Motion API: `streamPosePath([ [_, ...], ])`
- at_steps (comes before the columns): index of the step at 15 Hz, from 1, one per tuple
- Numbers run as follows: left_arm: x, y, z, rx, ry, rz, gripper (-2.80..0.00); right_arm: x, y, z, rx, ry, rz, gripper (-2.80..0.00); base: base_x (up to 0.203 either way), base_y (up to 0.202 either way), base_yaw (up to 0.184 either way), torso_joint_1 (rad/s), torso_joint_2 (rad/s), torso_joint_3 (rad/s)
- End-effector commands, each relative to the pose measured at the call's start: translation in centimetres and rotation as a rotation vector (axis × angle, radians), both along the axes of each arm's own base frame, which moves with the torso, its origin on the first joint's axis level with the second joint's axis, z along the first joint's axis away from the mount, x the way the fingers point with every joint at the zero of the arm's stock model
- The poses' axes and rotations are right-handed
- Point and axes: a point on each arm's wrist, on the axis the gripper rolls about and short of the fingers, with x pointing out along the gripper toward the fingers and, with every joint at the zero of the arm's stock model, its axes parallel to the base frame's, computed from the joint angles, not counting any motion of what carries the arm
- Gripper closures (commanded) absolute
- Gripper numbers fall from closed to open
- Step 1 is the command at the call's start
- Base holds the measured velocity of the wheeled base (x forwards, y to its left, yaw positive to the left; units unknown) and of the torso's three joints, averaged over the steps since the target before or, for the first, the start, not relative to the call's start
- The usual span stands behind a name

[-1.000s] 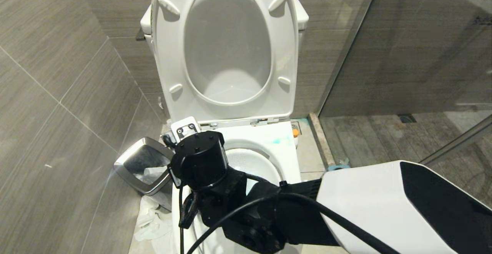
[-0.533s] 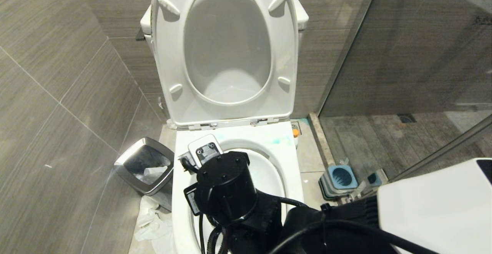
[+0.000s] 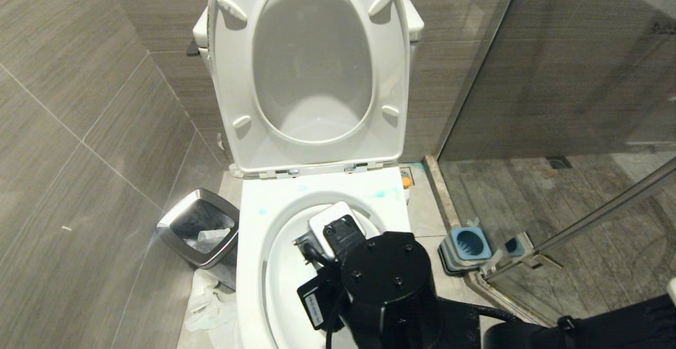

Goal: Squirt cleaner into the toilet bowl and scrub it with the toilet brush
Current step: Scrub the toilet bowl

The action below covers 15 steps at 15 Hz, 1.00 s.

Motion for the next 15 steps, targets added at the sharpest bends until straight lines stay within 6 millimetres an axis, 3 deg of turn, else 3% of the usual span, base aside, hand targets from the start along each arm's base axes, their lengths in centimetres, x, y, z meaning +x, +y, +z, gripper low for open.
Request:
streamPosePath([
  [1, 0.0, 0.0, 0.0, 0.0, 0.0, 0.0, 0.0, -0.8, -1.9, 0.7, 0.006, -0.005, -0.014, 0.0, 0.0, 0.0, 0.0, 0.0, 0.0, 0.0],
  [3, 0.0, 0.0, 0.0, 0.0, 0.0, 0.0, 0.0, -0.7, -2.9, 0.3, 0.0, -0.003, -0.034, 0.0, 0.0, 0.0, 0.0, 0.0, 0.0, 0.0],
  [6, 0.0, 0.0, 0.0, 0.0, 0.0, -0.001, 0.0, 1.0, -4.0, -0.1, 0.003, -0.007, -0.099, 0.0, 0.0, 0.0, 0.0, 0.0, 0.0, 0.0],
  [11, 0.0, 0.0, 0.0, 0.0, 0.0, 0.0, 0.0, 6.6, -6.1, -0.1, 0.023, -0.018, -0.25, 0.0, 0.0, 0.0, 0.0, 0.0, 0.0, 0.0],
  [15, 0.0, 0.0, 0.0, 0.0, 0.0, 0.0, 0.0, 10.3, -5.1, 0.6, 0.066, -0.06, -0.286, 0.0, 0.0, 0.0, 0.0, 0.0, 0.0, 0.0],
])
